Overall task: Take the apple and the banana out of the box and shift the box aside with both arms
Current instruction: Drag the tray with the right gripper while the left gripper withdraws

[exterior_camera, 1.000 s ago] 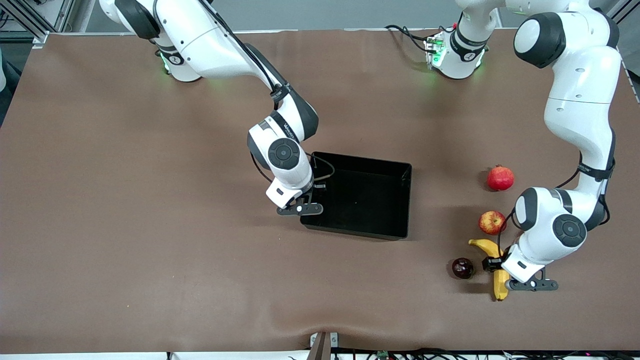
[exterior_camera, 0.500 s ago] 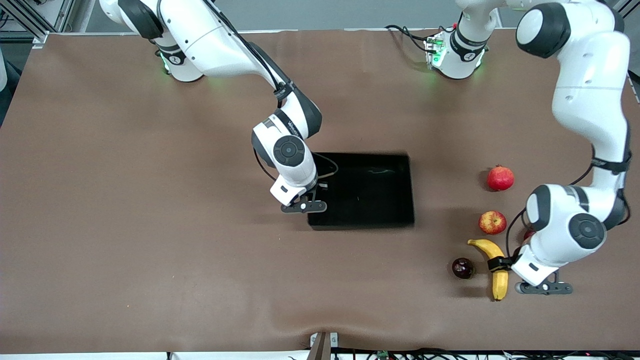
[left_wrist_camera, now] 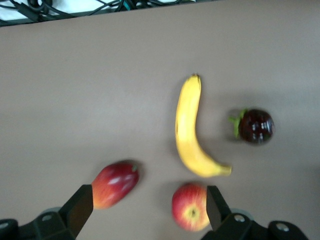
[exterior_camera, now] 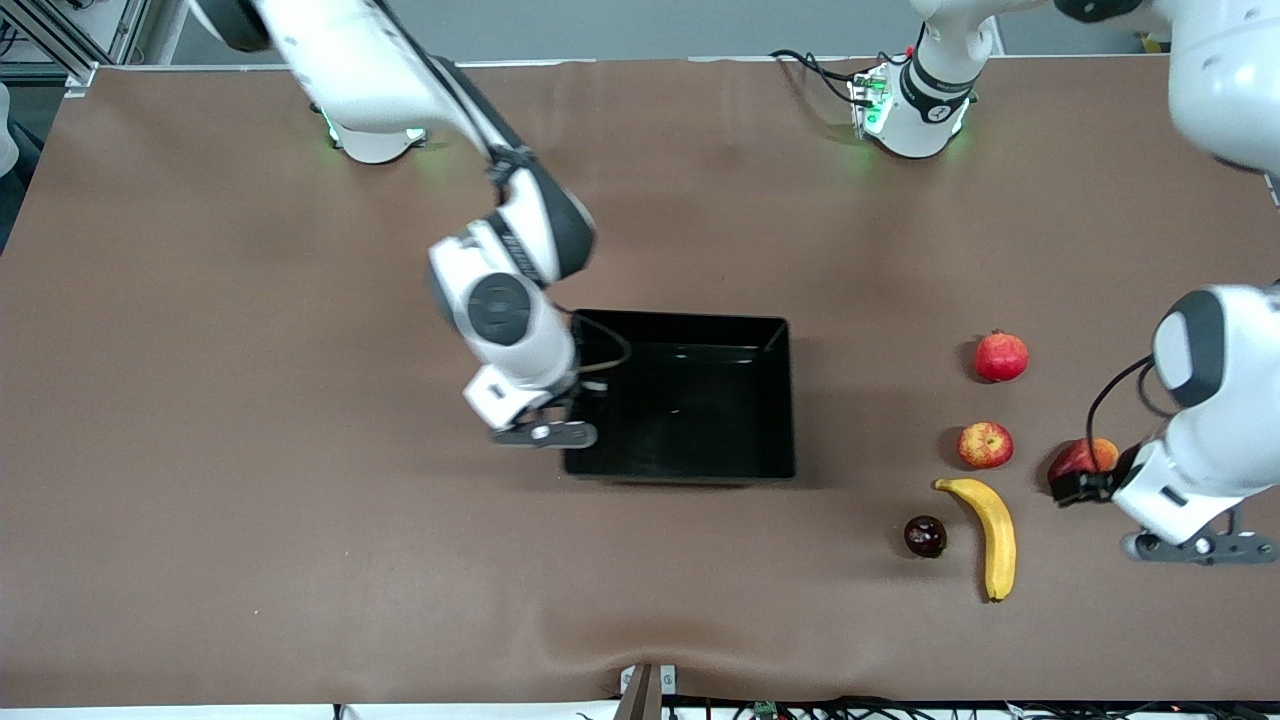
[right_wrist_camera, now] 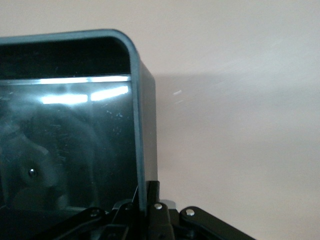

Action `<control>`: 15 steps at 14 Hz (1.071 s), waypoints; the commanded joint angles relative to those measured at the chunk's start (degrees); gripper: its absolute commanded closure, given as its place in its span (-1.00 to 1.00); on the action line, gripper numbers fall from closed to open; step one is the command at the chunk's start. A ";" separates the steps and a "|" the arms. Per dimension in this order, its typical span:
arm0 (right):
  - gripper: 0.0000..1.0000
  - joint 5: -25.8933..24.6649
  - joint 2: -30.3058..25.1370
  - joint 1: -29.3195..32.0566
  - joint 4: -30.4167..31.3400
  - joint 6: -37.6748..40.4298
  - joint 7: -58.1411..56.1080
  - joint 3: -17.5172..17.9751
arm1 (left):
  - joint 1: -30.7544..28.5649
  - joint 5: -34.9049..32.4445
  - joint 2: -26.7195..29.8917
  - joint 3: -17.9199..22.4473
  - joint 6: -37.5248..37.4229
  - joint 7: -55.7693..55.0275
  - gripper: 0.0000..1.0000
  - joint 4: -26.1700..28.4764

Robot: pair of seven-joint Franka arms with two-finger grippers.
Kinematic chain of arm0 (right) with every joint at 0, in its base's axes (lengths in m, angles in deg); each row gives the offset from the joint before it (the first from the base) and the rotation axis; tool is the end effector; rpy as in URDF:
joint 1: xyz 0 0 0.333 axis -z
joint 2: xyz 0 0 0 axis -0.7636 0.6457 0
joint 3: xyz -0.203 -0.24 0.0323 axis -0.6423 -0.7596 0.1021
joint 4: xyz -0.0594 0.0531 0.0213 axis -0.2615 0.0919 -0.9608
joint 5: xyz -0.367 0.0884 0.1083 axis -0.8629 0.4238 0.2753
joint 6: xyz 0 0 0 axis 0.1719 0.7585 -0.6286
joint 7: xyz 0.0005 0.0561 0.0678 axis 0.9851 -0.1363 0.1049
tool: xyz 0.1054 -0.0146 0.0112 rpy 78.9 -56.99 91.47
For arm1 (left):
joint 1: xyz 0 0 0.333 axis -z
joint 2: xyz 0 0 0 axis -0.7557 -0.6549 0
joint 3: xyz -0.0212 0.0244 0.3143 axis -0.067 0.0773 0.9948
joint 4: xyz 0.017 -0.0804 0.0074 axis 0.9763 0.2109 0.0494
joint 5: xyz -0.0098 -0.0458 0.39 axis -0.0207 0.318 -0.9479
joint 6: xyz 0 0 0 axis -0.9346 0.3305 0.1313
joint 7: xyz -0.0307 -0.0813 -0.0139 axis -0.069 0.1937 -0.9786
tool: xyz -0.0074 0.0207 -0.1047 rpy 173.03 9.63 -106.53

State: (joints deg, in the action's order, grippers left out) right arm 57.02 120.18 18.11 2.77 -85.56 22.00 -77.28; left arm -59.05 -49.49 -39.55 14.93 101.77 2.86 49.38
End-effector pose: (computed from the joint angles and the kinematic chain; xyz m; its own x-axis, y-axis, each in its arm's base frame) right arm 0.6265 0.3671 0.3551 0.9993 -0.0214 -0.0300 -0.0234 -0.9976 -0.0657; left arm 0.7293 0.0112 0.4268 0.9933 -0.0932 0.0689 -0.0831 -0.9871 -0.1370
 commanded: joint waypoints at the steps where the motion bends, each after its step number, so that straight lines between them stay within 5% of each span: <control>1: 1.00 2.28 -6.59 7.84 4.15 4.78 -7.84 1.32 | -0.67 0.76 7.28 -0.67 -7.53 2.59 -1.00 2.50; 6: 1.00 3.61 -9.50 21.46 5.82 10.86 -21.81 1.14 | -0.76 6.82 18.88 -0.67 -23.37 2.16 -1.00 3.47; 10: 1.00 3.35 -9.06 29.55 7.14 11.13 -27.36 0.97 | -0.85 10.95 27.60 -0.58 -27.42 1.54 -1.00 7.69; 15: 1.00 2.99 -6.43 38.17 7.14 7.62 -37.29 0.97 | -0.76 11.40 30.51 -0.67 -30.68 -2.24 -1.00 7.87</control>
State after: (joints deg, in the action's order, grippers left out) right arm 58.95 113.43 52.87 9.48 -76.76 -11.16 -77.47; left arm -59.17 -39.40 -10.82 14.49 71.61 1.48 55.57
